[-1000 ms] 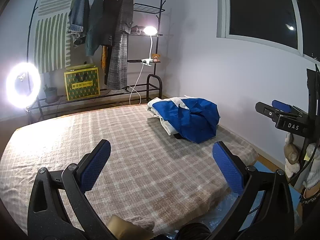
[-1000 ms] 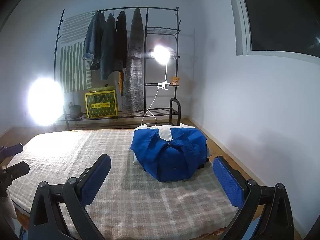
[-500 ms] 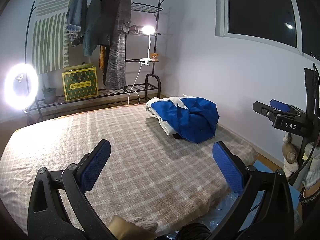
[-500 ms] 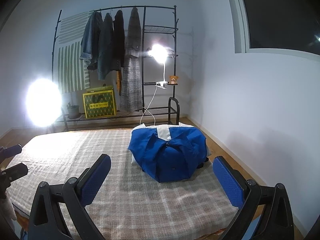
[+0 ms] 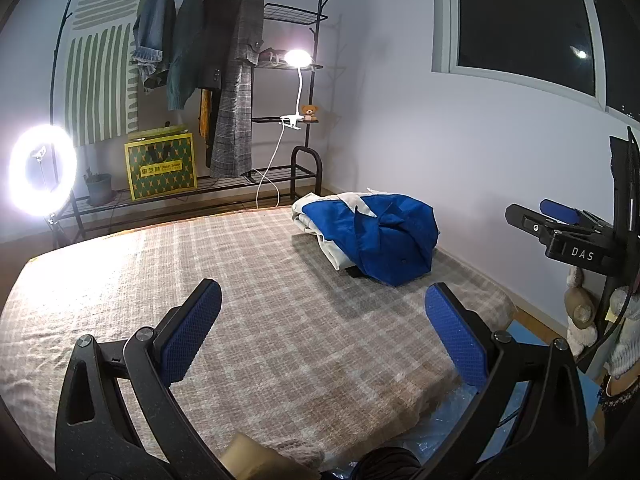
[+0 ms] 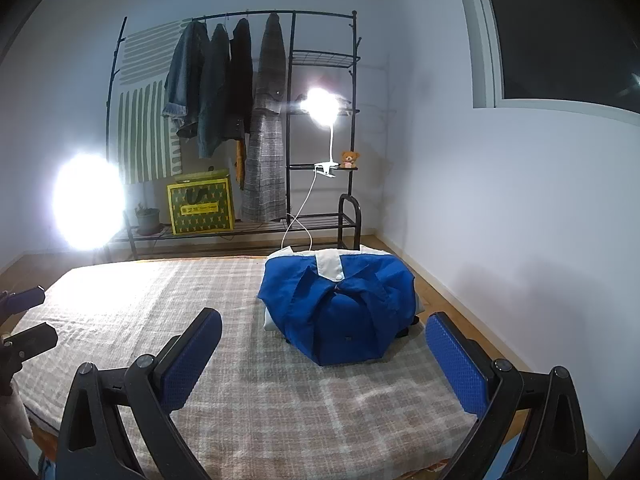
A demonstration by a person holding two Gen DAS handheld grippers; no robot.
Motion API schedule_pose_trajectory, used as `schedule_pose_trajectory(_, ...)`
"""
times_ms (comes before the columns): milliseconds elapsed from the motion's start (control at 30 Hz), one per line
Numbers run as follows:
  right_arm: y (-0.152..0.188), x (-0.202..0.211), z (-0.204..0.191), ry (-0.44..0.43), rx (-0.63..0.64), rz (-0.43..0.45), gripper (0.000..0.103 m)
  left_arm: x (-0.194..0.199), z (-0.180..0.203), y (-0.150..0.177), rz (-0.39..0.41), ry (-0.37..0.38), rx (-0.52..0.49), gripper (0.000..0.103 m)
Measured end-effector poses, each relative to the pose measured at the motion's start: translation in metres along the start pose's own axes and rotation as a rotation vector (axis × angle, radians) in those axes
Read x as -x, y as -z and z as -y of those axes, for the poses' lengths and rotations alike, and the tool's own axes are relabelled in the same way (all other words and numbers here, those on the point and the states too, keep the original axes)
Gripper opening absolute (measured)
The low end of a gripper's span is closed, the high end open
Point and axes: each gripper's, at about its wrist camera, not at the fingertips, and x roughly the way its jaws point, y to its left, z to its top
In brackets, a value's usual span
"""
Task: Fold large clothes
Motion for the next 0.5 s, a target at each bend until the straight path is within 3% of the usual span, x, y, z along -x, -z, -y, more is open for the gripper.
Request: schedule_pose_trajectory(500,-0.0002,-0.0013,0.0003,-0.003,0.001,0.002,0.103,-0.0006,0.0006,0.0001,-0.001,-0.001,0.001,0.103)
